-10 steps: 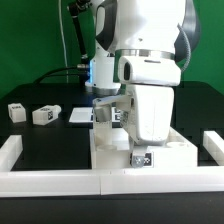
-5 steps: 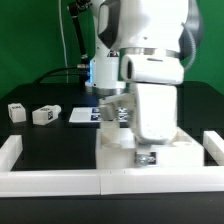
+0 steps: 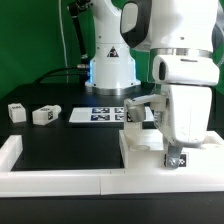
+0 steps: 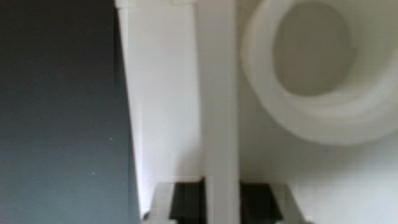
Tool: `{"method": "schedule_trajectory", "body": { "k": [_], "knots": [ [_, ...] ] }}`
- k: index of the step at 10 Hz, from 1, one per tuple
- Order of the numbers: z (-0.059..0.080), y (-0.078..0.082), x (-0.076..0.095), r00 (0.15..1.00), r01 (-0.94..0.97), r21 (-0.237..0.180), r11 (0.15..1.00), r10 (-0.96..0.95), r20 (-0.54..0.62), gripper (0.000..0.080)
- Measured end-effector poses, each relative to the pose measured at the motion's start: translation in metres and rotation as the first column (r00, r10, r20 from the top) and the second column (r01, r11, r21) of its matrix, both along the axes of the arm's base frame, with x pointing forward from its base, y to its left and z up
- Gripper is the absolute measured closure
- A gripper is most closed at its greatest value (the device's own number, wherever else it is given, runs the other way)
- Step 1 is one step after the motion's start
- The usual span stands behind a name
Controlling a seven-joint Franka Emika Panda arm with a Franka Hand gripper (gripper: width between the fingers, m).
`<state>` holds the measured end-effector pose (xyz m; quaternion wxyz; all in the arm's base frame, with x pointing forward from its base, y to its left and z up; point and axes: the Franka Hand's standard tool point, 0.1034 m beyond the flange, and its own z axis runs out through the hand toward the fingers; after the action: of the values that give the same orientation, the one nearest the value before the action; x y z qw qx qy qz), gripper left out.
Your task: Assemble square table
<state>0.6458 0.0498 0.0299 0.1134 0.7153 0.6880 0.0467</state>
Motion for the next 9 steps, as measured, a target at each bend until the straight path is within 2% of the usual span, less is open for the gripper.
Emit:
{"method": "schedule_trajectory", "body": {
  "k": [1,2,5,9],
  "knots": [
    [-0.0002,-0.0023,-0.0003,1.000,0.004,0.000,1.000,-0.004,-0.001,0.0732],
    [-0.0004,-0.0027,-0.0004,1.000,0.006,0.000,1.000,-0.006,-0.001,0.0623],
    [-0.0005,-0.0034,-0.0003,1.000,0.007,0.000,1.000,-0.007,-0.001,0.0200],
    [-0.0005,-0.0042,-0.0003,1.000,0.008,0.000,1.000,-0.008,-0.001,0.0153]
  ]
}}
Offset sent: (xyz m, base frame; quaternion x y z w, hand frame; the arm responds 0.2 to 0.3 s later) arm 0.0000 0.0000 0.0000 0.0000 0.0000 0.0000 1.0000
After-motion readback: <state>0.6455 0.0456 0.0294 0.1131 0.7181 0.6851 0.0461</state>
